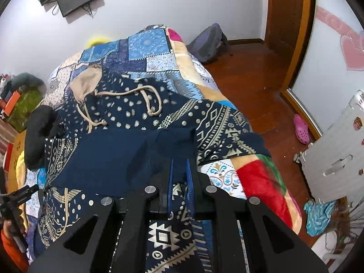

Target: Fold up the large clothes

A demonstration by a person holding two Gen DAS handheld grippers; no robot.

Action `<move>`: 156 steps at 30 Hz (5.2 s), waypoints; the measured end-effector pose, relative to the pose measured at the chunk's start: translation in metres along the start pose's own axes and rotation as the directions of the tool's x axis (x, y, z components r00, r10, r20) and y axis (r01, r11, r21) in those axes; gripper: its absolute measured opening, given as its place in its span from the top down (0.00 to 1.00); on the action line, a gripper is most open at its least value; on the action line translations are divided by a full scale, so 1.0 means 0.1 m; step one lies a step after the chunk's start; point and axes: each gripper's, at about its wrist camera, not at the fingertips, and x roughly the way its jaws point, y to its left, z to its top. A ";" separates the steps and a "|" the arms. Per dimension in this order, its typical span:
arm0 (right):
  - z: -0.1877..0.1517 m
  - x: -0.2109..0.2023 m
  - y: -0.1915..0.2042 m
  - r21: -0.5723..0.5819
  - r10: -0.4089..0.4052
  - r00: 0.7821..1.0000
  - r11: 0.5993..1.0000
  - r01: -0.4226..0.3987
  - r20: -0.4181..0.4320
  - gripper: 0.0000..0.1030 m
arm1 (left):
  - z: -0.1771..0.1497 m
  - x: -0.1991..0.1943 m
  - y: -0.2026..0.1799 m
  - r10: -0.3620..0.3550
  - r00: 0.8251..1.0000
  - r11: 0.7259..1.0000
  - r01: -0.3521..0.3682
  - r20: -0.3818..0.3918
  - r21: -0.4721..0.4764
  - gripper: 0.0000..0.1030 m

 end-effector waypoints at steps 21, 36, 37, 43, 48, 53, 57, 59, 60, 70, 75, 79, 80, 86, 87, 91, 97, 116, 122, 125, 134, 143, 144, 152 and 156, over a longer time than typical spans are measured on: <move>0.15 0.23 -0.96 0.288 0.025 1.000 0.957 -0.021 -0.011 0.38 | 0.64 -0.68 -0.99 -0.155 0.958 0.983 0.124 0.240 0.138 0.19; 0.06 1.20 -1.64 0.643 0.217 0.967 0.762 -0.079 -0.137 0.38 | 0.58 -0.21 -1.25 -0.153 0.979 0.979 0.132 0.133 0.156 0.19; 0.09 1.25 -1.64 0.649 0.220 0.965 0.757 -0.077 -0.142 0.37 | 0.58 -0.19 -1.23 -0.154 0.980 0.980 0.134 0.126 0.149 0.19; 0.22 1.36 -1.53 0.608 0.148 0.976 0.794 -0.019 -0.162 0.47 | 0.57 -0.11 -1.20 -0.154 0.983 0.982 0.141 0.104 0.128 0.19; 0.31 1.22 -1.45 0.552 0.074 0.989 0.834 0.007 -0.126 0.79 | 0.55 -0.11 -1.17 -0.153 0.983 0.982 0.140 0.101 0.125 0.19; 0.49 0.80 -1.20 0.445 0.022 1.000 0.895 -0.015 -0.010 0.84 | 0.53 -0.16 -1.13 -0.148 0.982 0.982 0.132 0.118 0.134 0.19; 0.66 0.33 -0.82 0.304 0.033 0.992 0.950 -0.070 0.124 0.84 | 0.53 -0.19 -1.10 -0.157 0.980 0.982 0.142 0.123 0.125 0.19; 0.71 0.14 -0.60 0.229 0.059 0.984 0.969 -0.097 0.170 0.84 | 0.52 -0.20 -1.08 -0.162 0.979 0.982 0.147 0.124 0.122 0.19; 0.70 0.06 -0.49 0.189 0.070 0.980 0.976 -0.106 0.186 0.84 | 0.52 -0.21 -1.08 -0.164 0.978 0.981 0.149 0.125 0.121 0.19; 0.30 0.36 0.35 -0.111 0.074 0.996 0.991 -0.068 0.054 0.81 | 0.43 -0.24 -1.03 -0.170 0.978 0.980 0.155 0.121 0.125 0.19; 0.05 0.61 0.50 -0.167 0.041 0.995 0.984 -0.056 -0.090 0.74 | 0.38 -0.23 -0.99 -0.175 0.979 0.981 0.163 0.108 0.109 0.19; -0.02 0.50 0.56 -0.190 0.051 0.993 0.979 -0.070 -0.103 0.55 | 0.35 -0.23 -0.99 -0.172 0.980 0.981 0.161 0.100 0.112 0.19; -0.01 0.43 0.56 -0.195 0.062 0.994 0.978 -0.079 -0.096 0.52 | 0.35 -0.23 -0.99 -0.171 0.980 0.981 0.160 0.099 0.114 0.19; 0.06 0.13 0.54 -0.201 0.083 0.996 0.976 -0.086 -0.023 0.49 | 0.35 -0.22 -1.01 -0.176 0.980 0.980 0.165 0.094 0.108 0.19; 0.09 0.08 0.49 -0.183 0.080 0.997 0.980 -0.079 -0.003 0.49 | 0.35 -0.22 -1.02 -0.178 0.980 0.980 0.167 0.094 0.108 0.19; 0.23 -0.01 0.23 -0.064 0.082 0.996 0.995 -0.079 0.043 0.47 | 0.35 -0.22 -1.05 -0.176 0.980 0.979 0.164 0.093 0.120 0.19; 0.38 0.12 -0.28 0.160 0.068 0.997 0.984 -0.074 0.043 0.44 | 0.34 -0.19 -1.07 -0.170 0.981 0.979 0.158 0.089 0.128 0.19; 0.34 1.32 -1.01 0.532 0.133 0.985 0.845 -0.053 -0.113 0.66 | 0.37 -0.04 -1.07 -0.160 0.986 0.982 0.154 0.050 0.112 0.19; 0.47 1.14 -0.91 0.455 0.084 0.994 0.889 -0.043 -0.070 0.90 | 0.37 -0.01 -1.00 -0.160 0.986 0.983 0.155 0.045 0.095 0.19; 0.60 0.86 -0.76 0.389 0.070 0.997 0.919 -0.069 0.011 0.91 | 0.37 -0.03 -0.98 -0.158 0.986 0.984 0.153 0.052 0.092 0.19; 0.91 -0.03 0.20 0.059 0.227 0.955 0.969 -0.242 0.191 0.91 | 0.37 -0.11 -0.97 -0.169 0.983 0.981 0.161 0.077 0.105 0.19; 0.48 0.23 1.31 -0.259 0.359 0.932 0.896 -0.361 -0.054 0.91 | 0.33 -0.22 -0.84 -0.165 0.982 0.983 0.155 0.097 0.096 0.19; 0.40 0.33 1.40 -0.279 0.346 0.934 0.891 -0.358 -0.094 0.91 | 0.33 -0.22 -0.81 -0.165 0.981 0.984 0.157 0.098 0.088 0.19; -0.06 0.67 1.51 -0.347 0.247 0.934 0.878 -0.329 -0.258 0.86 | 0.32 -0.20 -0.70 -0.192 0.978 0.981 0.190 0.082 0.032 0.19; -0.04 0.47 1.45 -0.364 0.254 0.934 0.870 -0.334 -0.251 0.65 | 0.38 -0.19 -0.79 -0.223 0.972 0.975 0.221 0.071 0.035 0.19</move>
